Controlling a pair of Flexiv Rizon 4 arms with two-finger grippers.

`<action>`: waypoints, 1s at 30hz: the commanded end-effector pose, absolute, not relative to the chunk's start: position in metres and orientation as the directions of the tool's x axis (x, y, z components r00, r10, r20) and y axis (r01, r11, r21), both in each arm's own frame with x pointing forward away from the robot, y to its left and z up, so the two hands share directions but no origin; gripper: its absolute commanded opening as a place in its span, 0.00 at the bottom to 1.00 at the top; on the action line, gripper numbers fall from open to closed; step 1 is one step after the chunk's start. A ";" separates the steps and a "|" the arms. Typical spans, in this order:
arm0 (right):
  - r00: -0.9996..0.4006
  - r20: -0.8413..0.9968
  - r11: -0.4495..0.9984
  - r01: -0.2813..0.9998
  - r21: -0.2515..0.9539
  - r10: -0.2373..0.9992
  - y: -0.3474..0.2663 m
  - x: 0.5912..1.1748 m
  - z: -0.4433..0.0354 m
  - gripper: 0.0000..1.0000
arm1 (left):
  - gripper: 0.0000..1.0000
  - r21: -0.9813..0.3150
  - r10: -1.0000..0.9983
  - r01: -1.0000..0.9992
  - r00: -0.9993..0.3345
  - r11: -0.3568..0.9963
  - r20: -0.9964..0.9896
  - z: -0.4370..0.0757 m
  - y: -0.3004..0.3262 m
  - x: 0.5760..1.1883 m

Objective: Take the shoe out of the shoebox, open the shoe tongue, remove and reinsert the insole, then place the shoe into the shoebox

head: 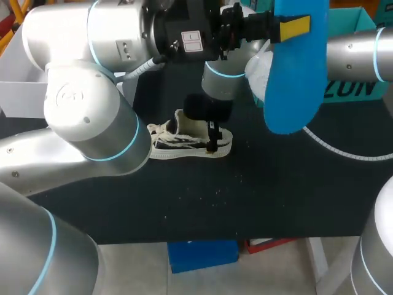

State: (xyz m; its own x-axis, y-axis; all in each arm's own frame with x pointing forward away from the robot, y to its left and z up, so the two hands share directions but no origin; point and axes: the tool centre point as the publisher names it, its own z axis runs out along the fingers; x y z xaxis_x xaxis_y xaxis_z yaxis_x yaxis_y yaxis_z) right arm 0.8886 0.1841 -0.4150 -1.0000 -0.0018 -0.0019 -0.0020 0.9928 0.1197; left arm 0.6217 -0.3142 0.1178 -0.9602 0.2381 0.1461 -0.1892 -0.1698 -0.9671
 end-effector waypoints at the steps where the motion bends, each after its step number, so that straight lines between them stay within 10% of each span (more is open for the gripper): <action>1: -1.000 0.005 0.999 0.000 0.034 -0.001 0.191 0.892 -0.420 1.00 | 0.00 -0.966 0.233 -0.189 -0.961 -0.174 0.146 0.117 -0.317 0.621; 30: -0.999 0.022 0.995 -0.030 0.095 -0.033 0.182 0.887 -0.425 1.00 | 0.00 -0.966 0.233 -0.189 -0.961 -0.174 0.146 0.117 -0.317 0.621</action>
State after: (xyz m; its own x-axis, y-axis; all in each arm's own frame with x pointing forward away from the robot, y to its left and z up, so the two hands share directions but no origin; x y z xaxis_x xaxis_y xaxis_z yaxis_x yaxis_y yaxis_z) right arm 0.8902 0.1894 -0.4273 -0.9993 -0.0268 0.0245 -0.0249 0.9968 0.0764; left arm 0.6218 -0.3142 0.1178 -0.9602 0.2381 0.1461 -0.1892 -0.1698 -0.9671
